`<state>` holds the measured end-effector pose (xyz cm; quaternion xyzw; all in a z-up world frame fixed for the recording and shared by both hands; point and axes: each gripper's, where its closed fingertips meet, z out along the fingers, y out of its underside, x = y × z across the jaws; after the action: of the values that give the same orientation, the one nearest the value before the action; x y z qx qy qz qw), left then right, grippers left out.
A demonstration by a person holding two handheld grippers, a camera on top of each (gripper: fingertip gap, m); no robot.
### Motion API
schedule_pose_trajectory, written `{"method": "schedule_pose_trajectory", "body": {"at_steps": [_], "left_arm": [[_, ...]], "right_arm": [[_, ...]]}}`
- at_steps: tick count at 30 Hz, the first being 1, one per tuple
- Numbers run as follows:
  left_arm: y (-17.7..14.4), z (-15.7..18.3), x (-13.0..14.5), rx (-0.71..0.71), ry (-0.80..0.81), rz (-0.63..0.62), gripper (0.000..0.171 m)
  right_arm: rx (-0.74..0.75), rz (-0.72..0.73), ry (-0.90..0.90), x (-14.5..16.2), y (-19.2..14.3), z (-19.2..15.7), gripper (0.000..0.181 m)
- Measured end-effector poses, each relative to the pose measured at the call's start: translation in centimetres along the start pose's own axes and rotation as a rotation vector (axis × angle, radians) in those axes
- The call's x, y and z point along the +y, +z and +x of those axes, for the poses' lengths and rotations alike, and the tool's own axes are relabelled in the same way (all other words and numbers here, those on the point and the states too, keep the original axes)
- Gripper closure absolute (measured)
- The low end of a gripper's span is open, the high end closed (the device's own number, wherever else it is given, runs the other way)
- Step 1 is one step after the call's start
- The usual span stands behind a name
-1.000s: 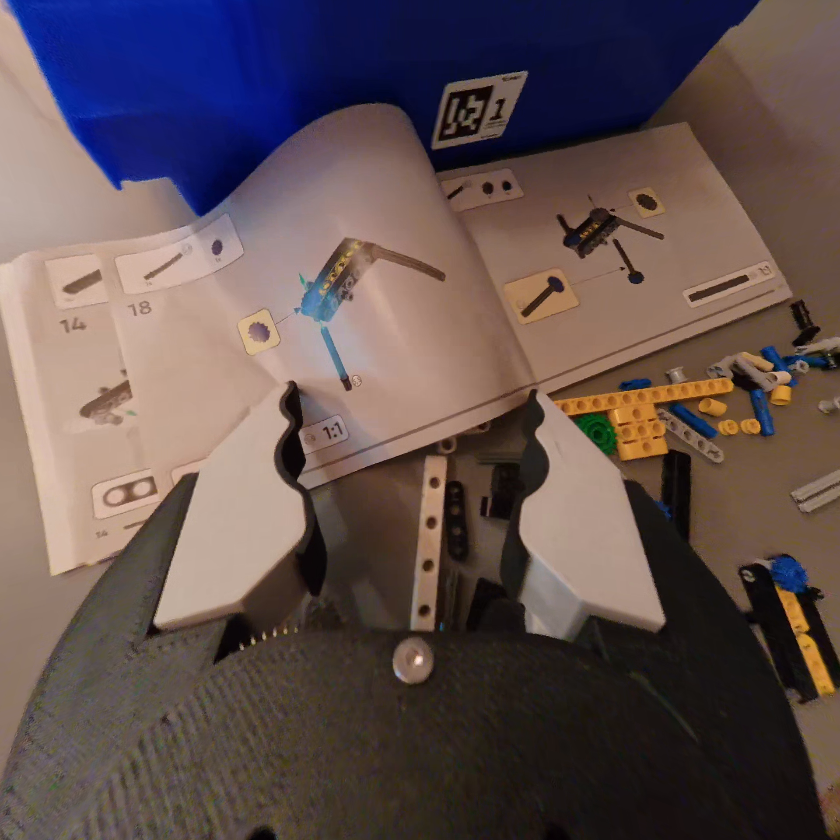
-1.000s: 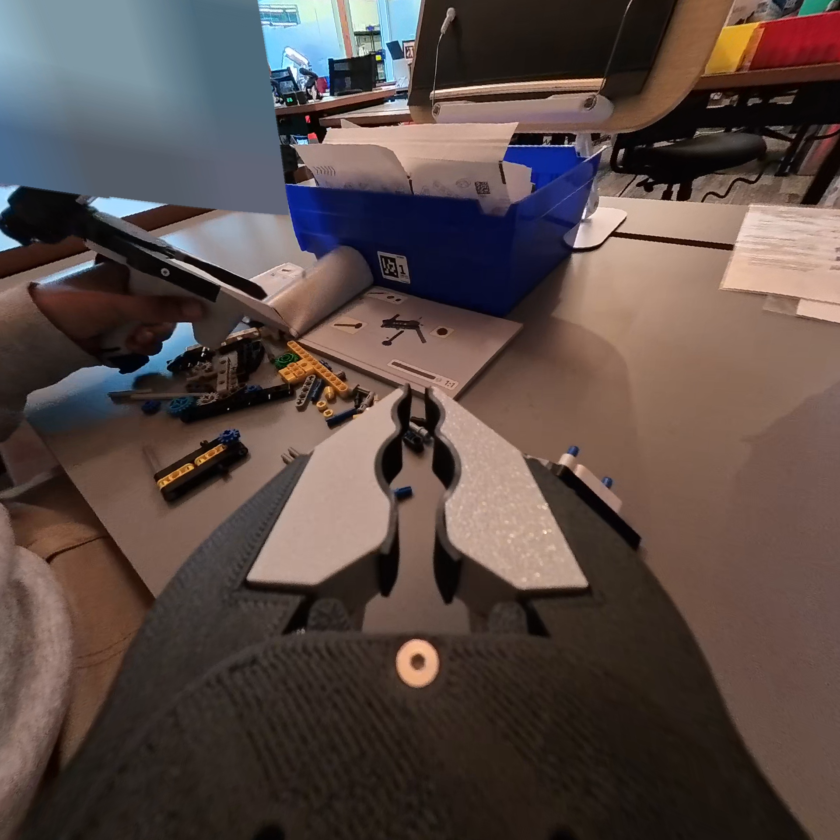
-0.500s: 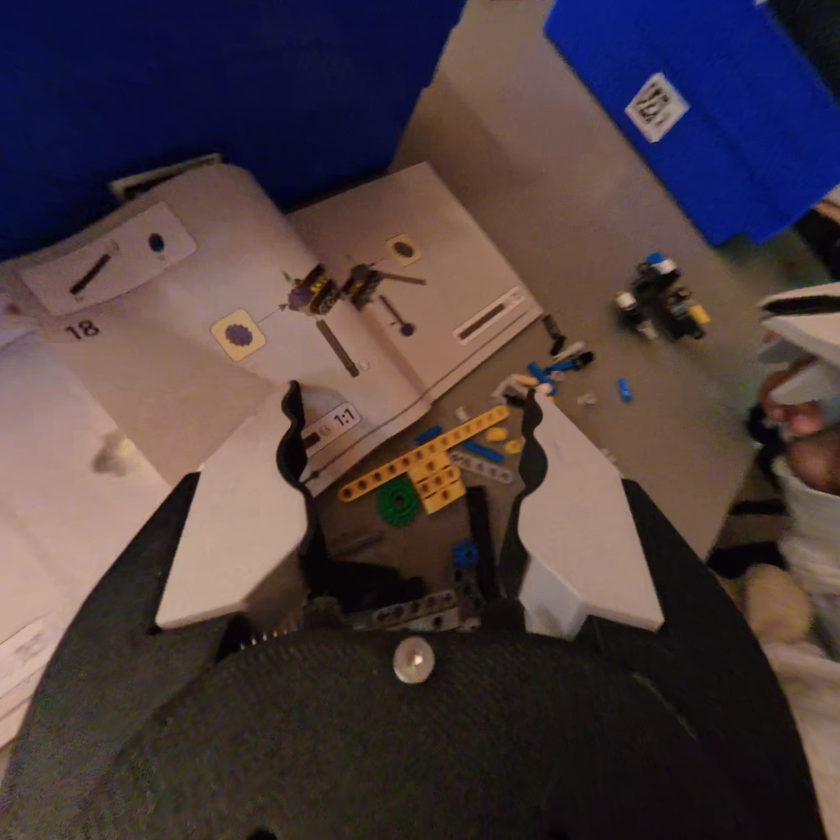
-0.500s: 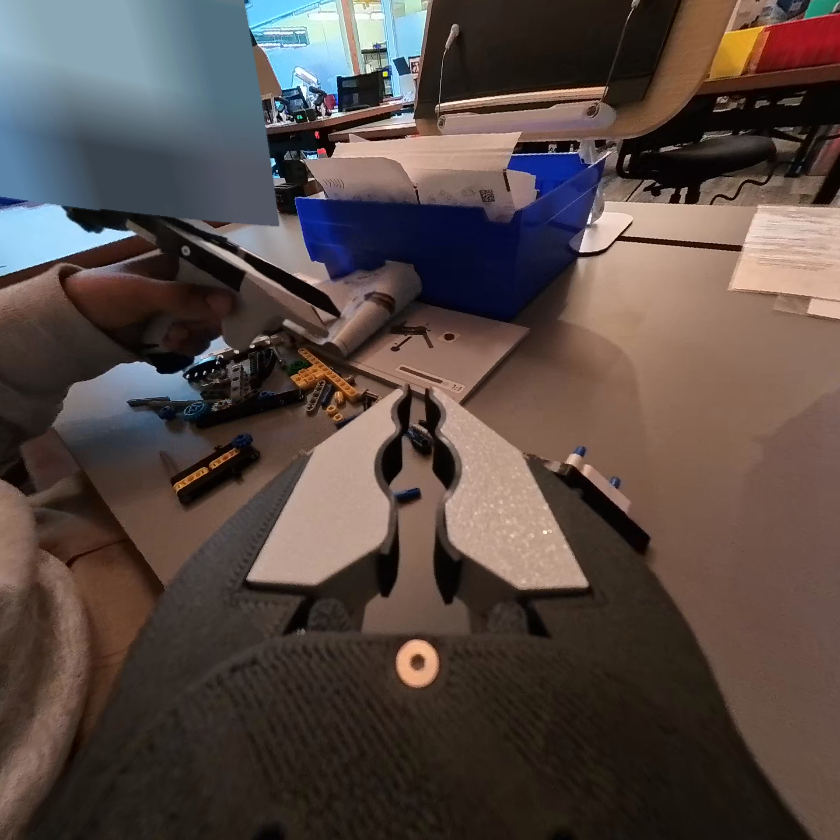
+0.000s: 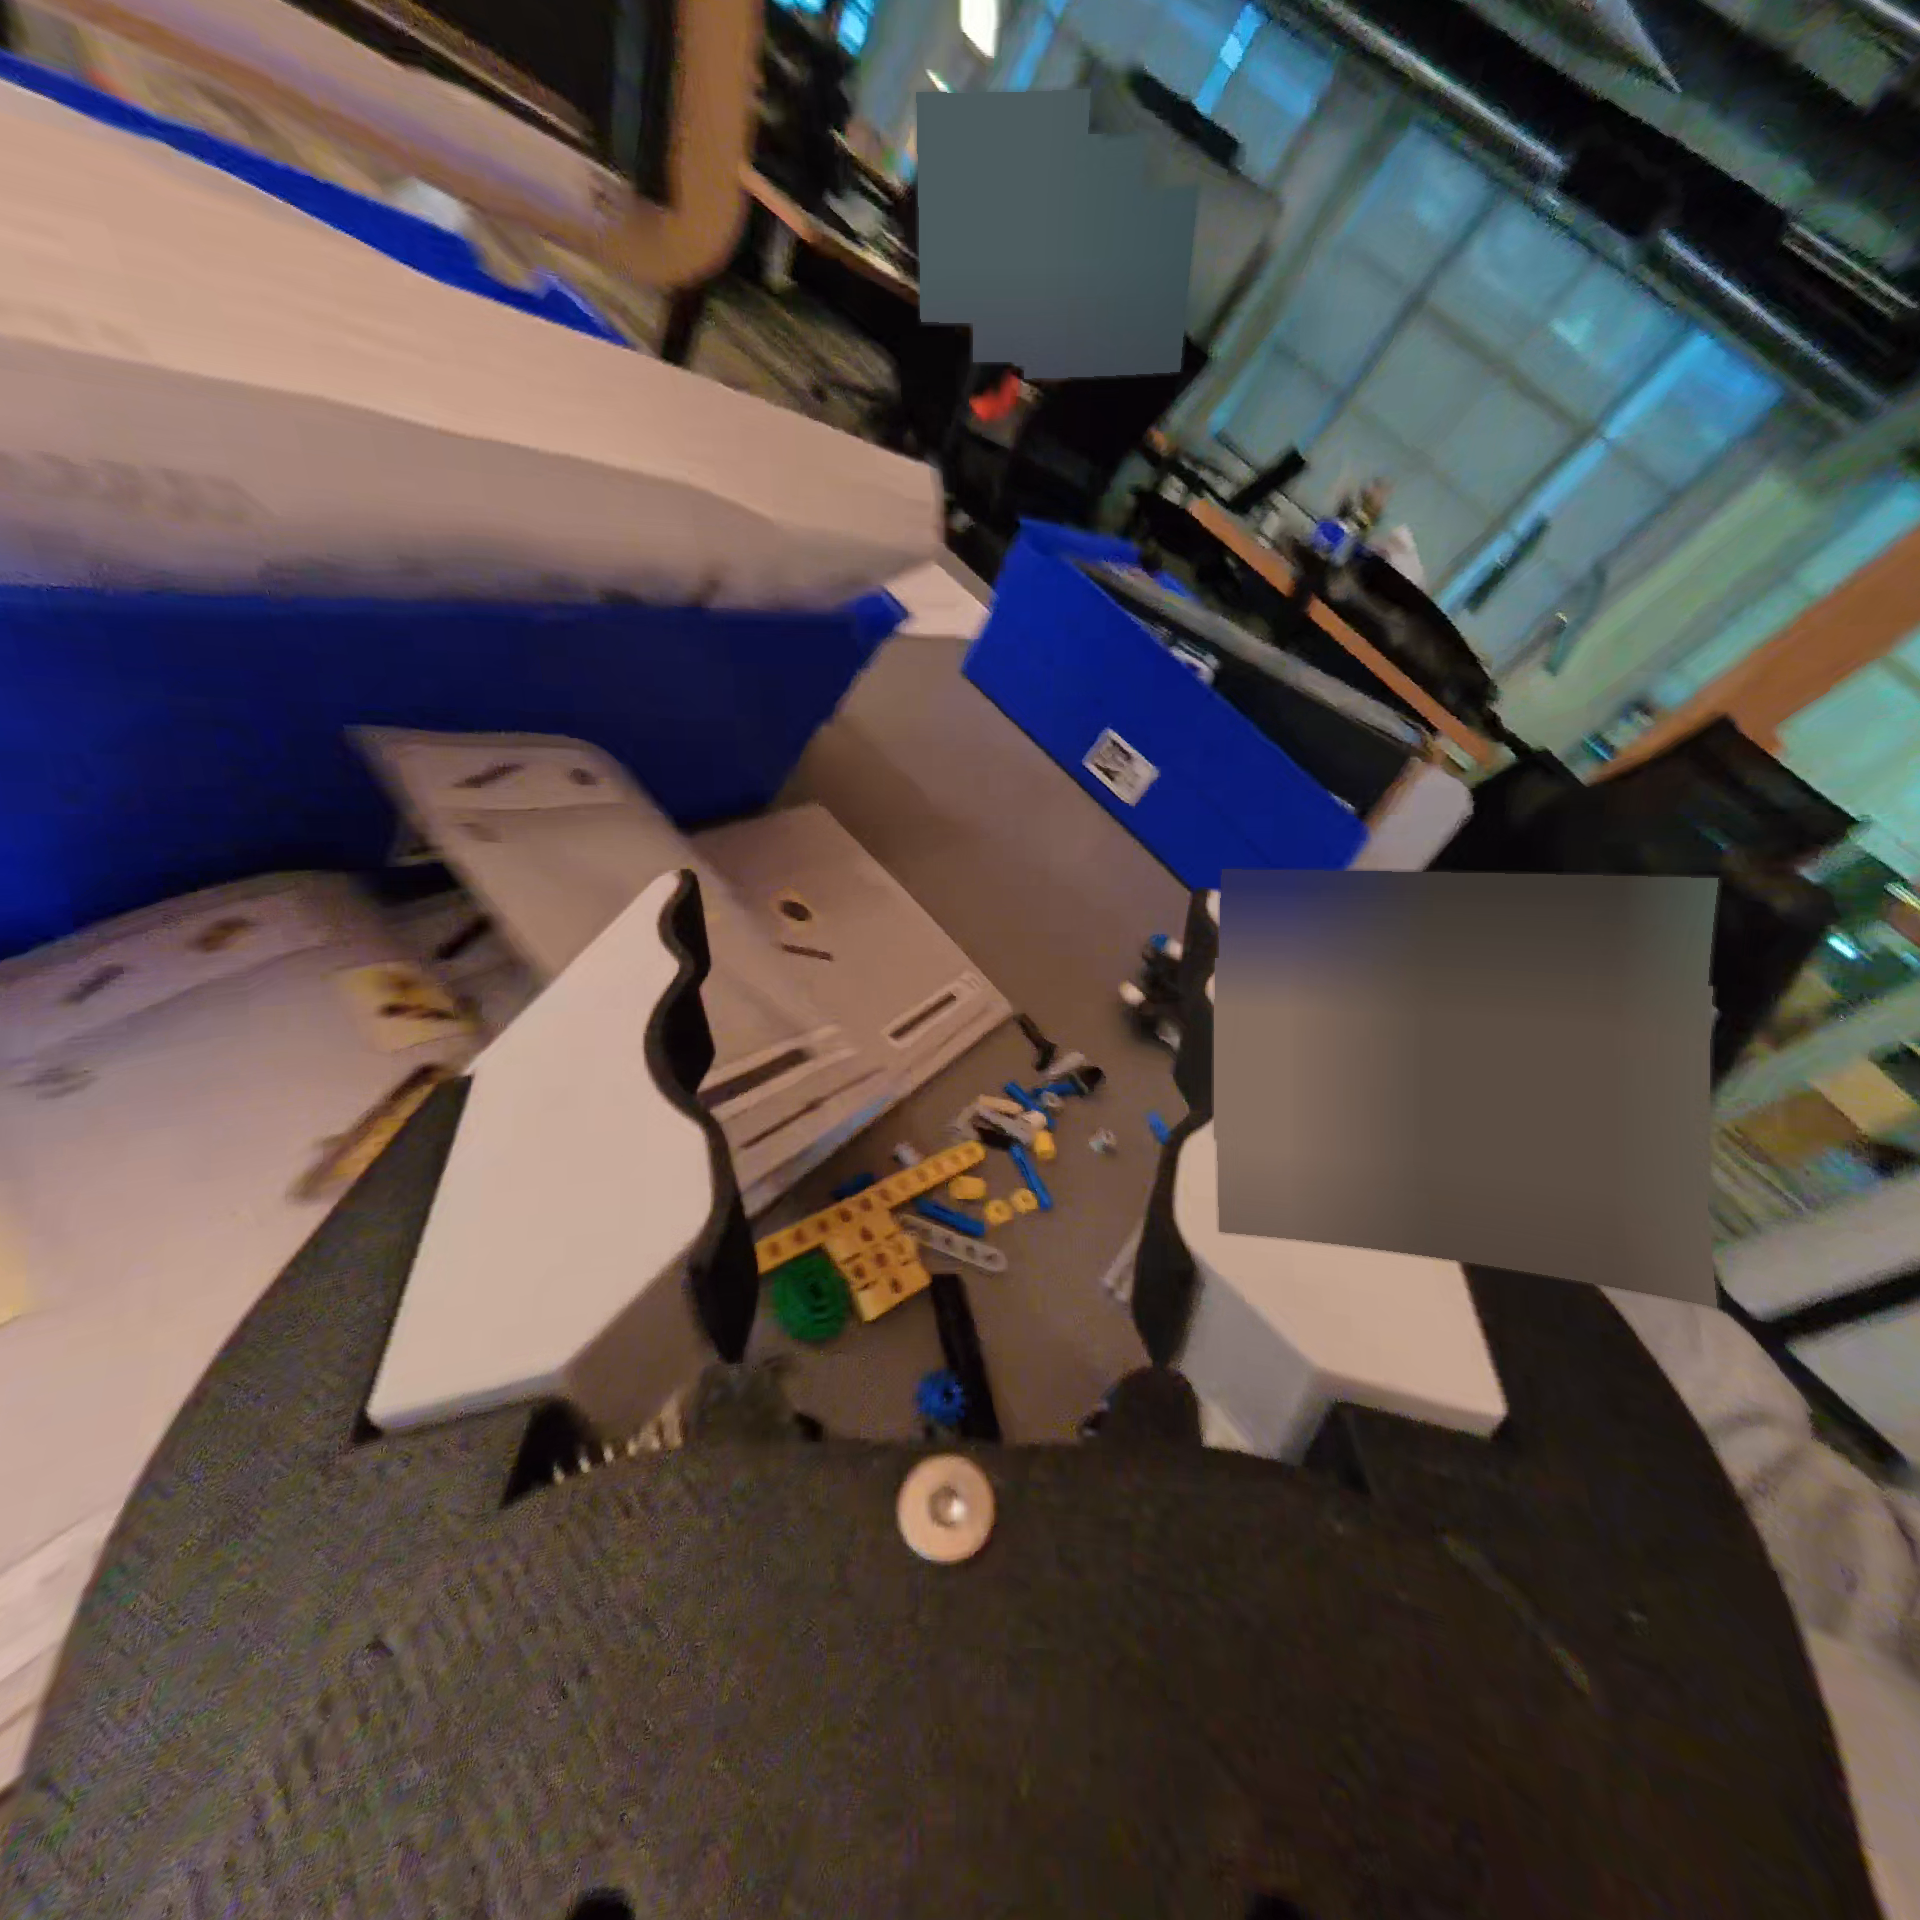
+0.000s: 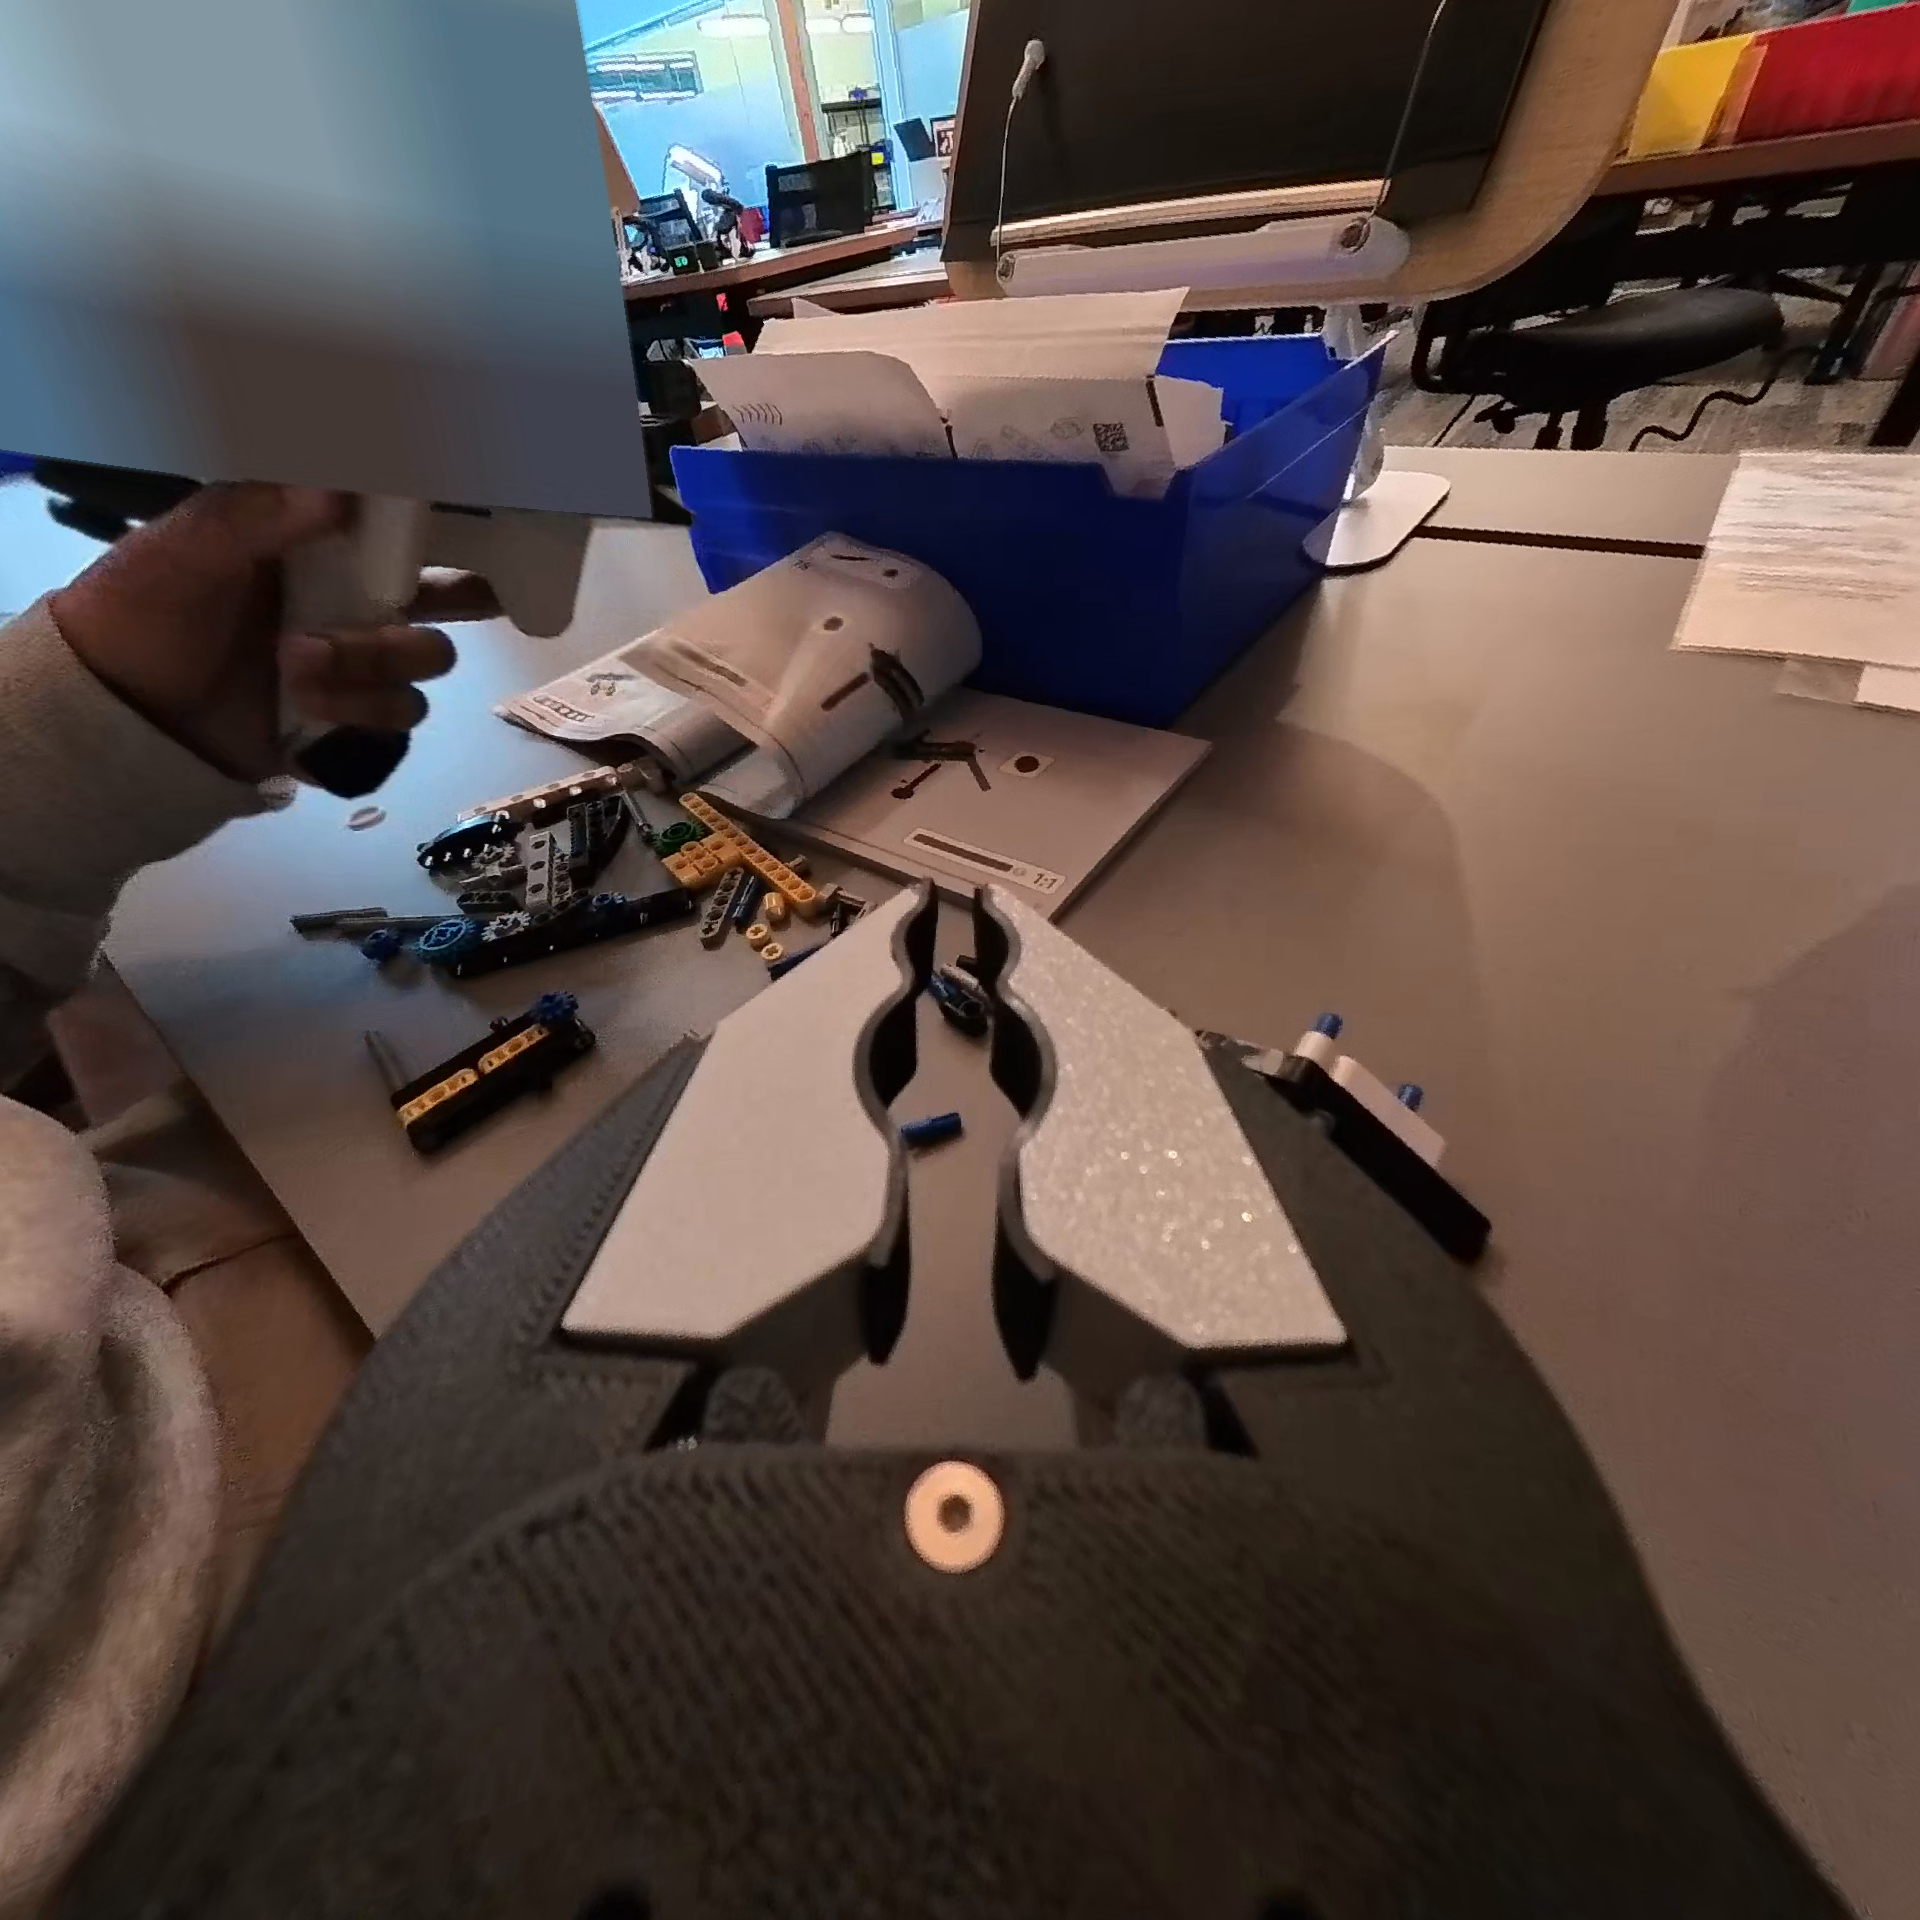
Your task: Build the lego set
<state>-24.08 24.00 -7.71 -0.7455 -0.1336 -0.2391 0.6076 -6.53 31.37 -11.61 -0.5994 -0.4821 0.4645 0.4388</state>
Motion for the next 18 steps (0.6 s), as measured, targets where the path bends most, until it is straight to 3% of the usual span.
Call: {"method": "schedule_pose_trajectory", "body": {"at_steps": [4,18], "left_arm": [[-1.6,-3.3,0.3,-0.134,-0.036,-0.003,0.078],[-1.9,-3.0,1.6,-0.064,-0.103,-0.009,0.087]], "right_arm": [[-0.001,-0.004,0.009,0.1,0.0,0.1,0.176],[0.008,-0.017,-0.004,0.2,0.2,0.1,0.176]]}}
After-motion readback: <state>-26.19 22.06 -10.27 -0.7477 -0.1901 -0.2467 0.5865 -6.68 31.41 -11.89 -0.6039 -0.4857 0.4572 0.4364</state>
